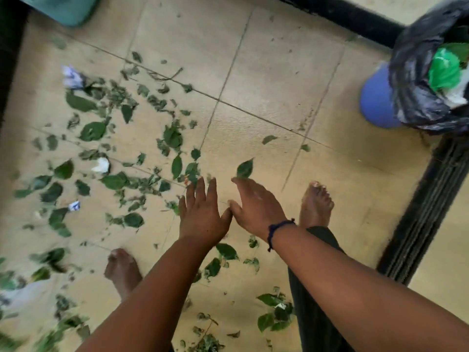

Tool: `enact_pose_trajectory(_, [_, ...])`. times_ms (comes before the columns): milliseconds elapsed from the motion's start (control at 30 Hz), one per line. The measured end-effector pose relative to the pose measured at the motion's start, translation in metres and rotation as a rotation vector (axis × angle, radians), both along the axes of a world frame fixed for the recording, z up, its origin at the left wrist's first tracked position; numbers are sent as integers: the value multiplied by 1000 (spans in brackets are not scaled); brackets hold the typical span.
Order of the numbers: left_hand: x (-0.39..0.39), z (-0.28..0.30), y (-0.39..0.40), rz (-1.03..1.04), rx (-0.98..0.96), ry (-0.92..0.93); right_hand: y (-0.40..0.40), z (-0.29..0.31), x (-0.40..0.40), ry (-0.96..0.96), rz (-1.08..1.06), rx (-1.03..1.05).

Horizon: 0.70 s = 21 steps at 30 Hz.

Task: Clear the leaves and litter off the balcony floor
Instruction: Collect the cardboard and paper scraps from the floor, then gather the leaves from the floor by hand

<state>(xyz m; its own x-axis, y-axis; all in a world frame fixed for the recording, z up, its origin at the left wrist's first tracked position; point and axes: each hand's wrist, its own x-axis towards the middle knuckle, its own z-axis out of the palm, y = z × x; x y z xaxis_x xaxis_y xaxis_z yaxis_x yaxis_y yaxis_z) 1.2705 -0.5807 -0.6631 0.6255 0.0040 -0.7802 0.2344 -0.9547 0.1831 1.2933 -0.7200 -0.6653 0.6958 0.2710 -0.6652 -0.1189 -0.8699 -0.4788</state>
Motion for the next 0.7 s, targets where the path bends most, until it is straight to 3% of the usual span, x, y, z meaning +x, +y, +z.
enact_pose_trajectory(300, [-24,80,67,-95,165,169,23,54,-22,149,493,-113])
enact_pose_trajectory(500, [-5,121,65,70,156,86,-12,92,-14,113,553,-111])
enact_pose_trajectory(700, [4,89,76,204,-11,43,-38,63,6,177,469,-355])
